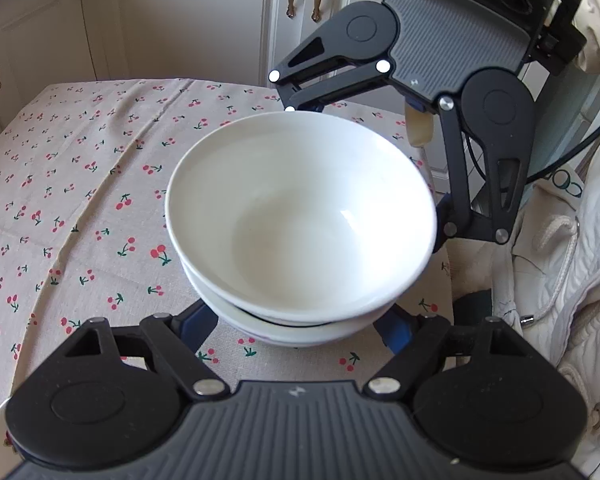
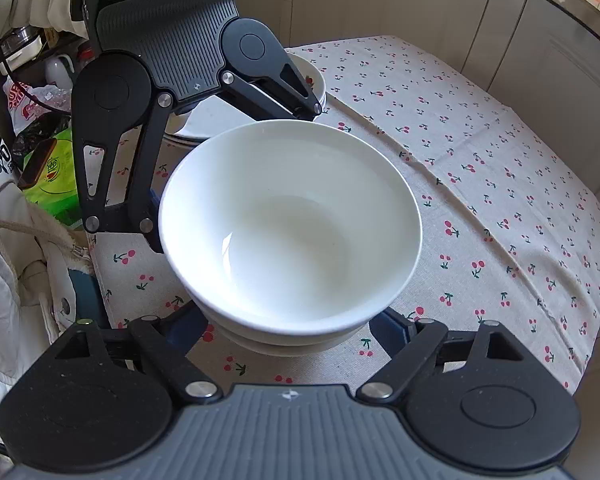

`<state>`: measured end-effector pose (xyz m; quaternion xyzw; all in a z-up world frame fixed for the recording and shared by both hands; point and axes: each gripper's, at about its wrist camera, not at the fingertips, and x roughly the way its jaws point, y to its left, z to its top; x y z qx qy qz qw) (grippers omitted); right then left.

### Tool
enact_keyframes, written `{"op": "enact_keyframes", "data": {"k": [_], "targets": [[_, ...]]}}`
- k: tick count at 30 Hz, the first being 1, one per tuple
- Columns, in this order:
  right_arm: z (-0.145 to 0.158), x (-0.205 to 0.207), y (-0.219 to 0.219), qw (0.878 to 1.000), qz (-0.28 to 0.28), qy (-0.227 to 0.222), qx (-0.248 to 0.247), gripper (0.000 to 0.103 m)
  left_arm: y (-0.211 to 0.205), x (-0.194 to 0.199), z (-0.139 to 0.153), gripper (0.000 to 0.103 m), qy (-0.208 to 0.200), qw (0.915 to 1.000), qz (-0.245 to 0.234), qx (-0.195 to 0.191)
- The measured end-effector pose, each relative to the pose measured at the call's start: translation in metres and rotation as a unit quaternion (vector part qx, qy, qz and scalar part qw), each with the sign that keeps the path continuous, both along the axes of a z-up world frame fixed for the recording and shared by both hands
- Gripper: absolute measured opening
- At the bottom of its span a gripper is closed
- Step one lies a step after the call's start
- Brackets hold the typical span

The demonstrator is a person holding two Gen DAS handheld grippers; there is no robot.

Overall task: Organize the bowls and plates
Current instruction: 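Lift the bowl stack with both grippers and carry it over the plate stack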

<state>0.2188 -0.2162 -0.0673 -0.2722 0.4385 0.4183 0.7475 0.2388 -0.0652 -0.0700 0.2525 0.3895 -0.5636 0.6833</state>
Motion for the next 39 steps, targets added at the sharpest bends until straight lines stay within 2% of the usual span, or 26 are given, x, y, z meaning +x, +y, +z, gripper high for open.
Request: {"op": "enact_keyframes", "data": {"k": [26,39], "targets": [[0.005,-0.004,0.004,1.0,0.001,-0.003,-0.008,0.091,-0.001,-0.005,0.001,0.083,0.001,1.0,0.003,0.007],[0.021,-0.013,0.01,1.0,0.007,-0.023,-0.012,0.091,0.009,-0.021,0.021,0.082,-0.027,0.9995,0.017,-0.003]]}}
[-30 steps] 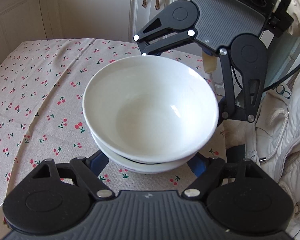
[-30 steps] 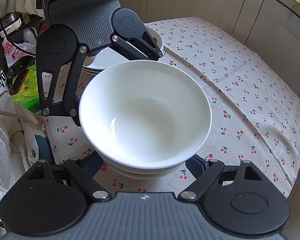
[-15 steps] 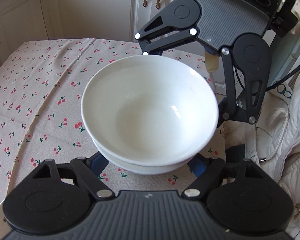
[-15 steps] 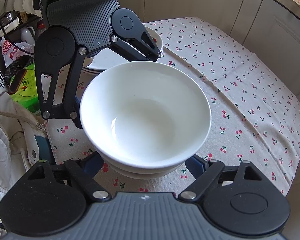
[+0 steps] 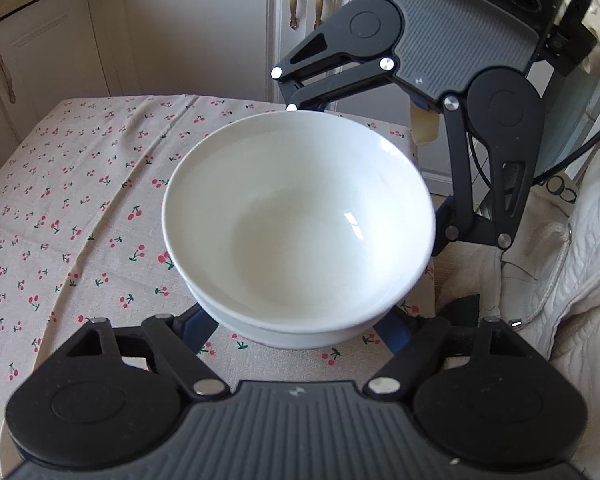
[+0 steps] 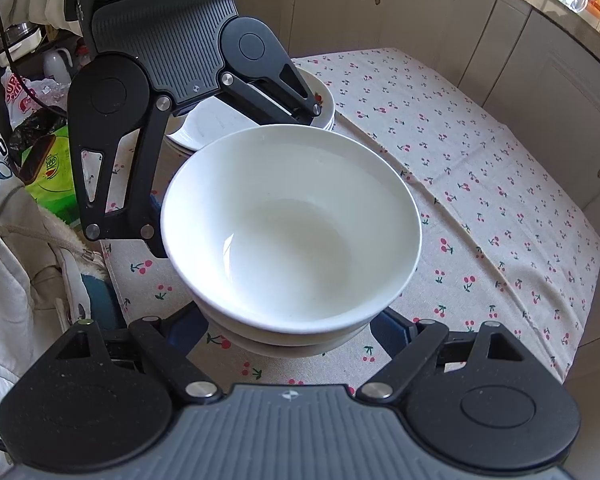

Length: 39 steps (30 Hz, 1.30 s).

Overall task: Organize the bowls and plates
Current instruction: 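Lift the bowl stack with both grippers and carry it over the plate stack, then lower the bowl stack onto the center of the plate stack with both grippers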

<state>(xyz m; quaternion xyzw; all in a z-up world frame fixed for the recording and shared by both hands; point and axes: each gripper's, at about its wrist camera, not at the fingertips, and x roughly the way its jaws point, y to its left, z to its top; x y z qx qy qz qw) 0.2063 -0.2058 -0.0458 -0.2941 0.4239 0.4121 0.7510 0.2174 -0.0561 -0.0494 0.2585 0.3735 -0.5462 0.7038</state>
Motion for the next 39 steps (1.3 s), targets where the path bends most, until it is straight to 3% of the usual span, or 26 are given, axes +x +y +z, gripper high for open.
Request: {"op": "enact_keyframes", "data": {"k": [18,39], "targets": [[0.025,0.007,0.062,0.997,0.071,-0.044,-0.001,0.091,0.064,-0.024,0.032,0.082,-0.054,0.9961,0.069,-0.012],[-0.002,0.054,0.163,0.989,0.145,-0.037,-0.014,0.091,0.146,-0.007,0.018,0.082,-0.053,0.9853,0.162,-0.015]]}}
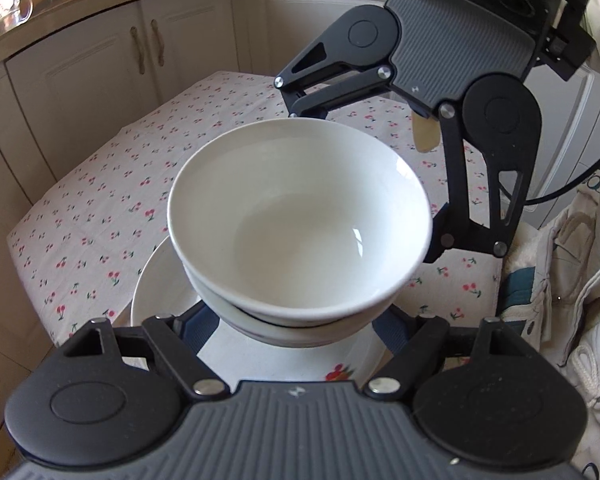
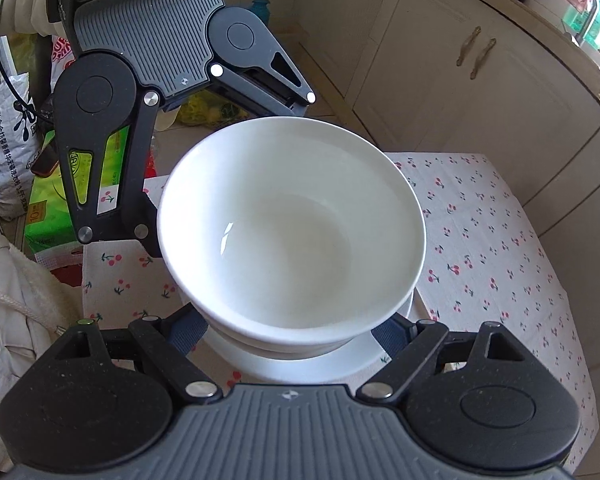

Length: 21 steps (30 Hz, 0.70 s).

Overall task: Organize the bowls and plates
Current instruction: 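Lower the bowl stack onto the center of the plate stack with both grippers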

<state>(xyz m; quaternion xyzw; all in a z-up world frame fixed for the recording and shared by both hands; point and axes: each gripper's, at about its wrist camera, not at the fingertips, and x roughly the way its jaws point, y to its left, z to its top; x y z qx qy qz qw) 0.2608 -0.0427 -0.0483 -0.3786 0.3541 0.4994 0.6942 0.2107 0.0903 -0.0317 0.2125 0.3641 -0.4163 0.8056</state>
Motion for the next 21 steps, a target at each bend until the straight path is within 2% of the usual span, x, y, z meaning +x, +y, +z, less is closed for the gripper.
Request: {"op": "enact_keyframes", "data": {"k": [21], "targets": [[-0.016,0.024,0.018,1.0,-0.004,0.028,-0.008,0.091,0.02,0.014,-0.016,0.082,0.021,0.9996,0.012,-0.014]]}}
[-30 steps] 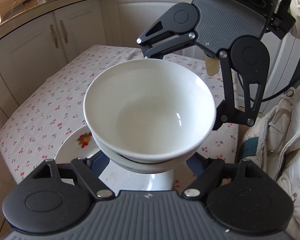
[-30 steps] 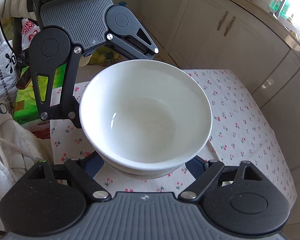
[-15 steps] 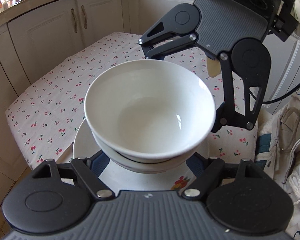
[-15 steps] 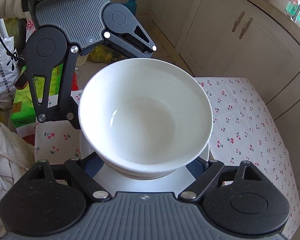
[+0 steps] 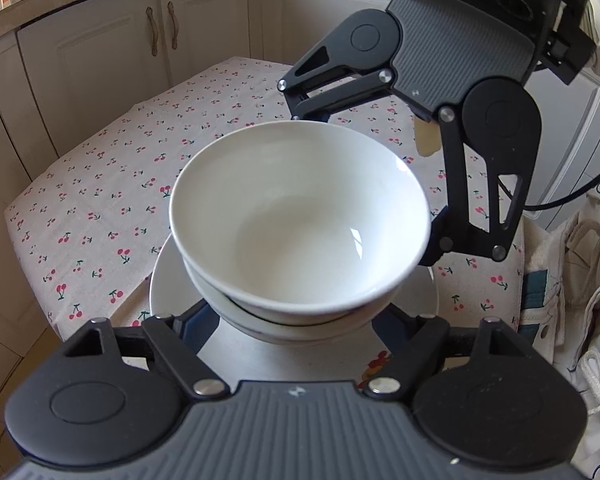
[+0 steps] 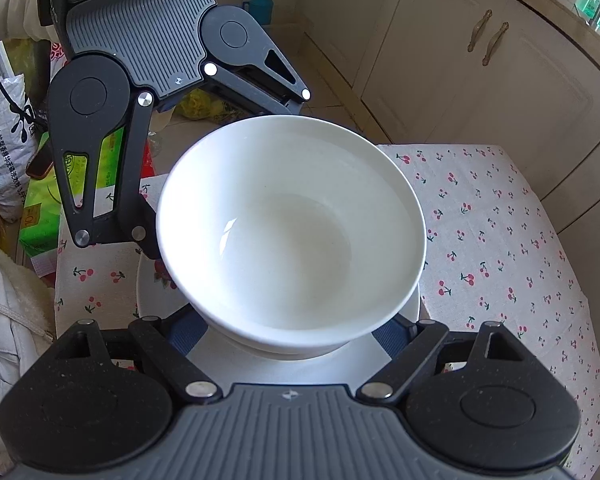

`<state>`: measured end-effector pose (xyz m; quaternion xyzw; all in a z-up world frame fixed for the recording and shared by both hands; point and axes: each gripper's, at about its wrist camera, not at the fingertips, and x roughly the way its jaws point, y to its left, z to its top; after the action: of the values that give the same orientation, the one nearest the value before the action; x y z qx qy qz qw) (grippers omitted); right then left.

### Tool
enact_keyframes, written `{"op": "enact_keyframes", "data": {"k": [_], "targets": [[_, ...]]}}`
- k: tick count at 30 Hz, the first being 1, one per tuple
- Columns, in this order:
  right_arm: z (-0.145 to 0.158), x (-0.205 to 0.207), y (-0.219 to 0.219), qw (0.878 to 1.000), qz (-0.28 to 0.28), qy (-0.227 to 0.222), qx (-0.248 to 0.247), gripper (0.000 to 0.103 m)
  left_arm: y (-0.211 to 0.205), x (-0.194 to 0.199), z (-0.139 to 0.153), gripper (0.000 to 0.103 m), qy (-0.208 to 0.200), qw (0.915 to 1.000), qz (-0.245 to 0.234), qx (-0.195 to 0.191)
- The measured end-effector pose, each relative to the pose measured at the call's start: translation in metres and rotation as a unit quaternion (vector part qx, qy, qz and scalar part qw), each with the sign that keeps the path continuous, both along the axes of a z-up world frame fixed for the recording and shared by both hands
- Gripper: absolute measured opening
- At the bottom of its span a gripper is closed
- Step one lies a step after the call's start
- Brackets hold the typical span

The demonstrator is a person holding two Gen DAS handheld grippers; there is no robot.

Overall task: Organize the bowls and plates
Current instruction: 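Lower the bowl stack onto the center of the plate stack with both grippers, then open both grippers and withdraw them from the bowl stack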

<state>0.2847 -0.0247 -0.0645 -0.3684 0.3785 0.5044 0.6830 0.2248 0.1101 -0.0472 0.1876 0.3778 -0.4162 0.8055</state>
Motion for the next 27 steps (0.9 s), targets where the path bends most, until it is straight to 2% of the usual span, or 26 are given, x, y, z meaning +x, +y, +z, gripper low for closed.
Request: {"op": "enact_keyframes", "data": {"k": [11,18,21,27], "targets": [[-0.001,0.009,-0.003,1.0,-0.022,0.011,0.001,0.091,0.004,0.002,-0.001,0.083,0.003,0.9999,0.005,-0.012],[0.001,0.002,-0.002,1.0,-0.027,-0.006,0.006,0.098,0.005,-0.001,-0.001,0.083,-0.006,0.9999,0.009,-0.012],[0.004,-0.002,-0.002,0.999,-0.035,-0.017,0.008,0.103,0.002,-0.007,0.001,0.088,-0.025,0.9995,0.015,-0.006],[0.01,-0.015,-0.005,0.998,-0.048,-0.039,0.007,0.103,0.001,-0.016,0.003,0.094,-0.032,0.9987,0.039,-0.01]]}}
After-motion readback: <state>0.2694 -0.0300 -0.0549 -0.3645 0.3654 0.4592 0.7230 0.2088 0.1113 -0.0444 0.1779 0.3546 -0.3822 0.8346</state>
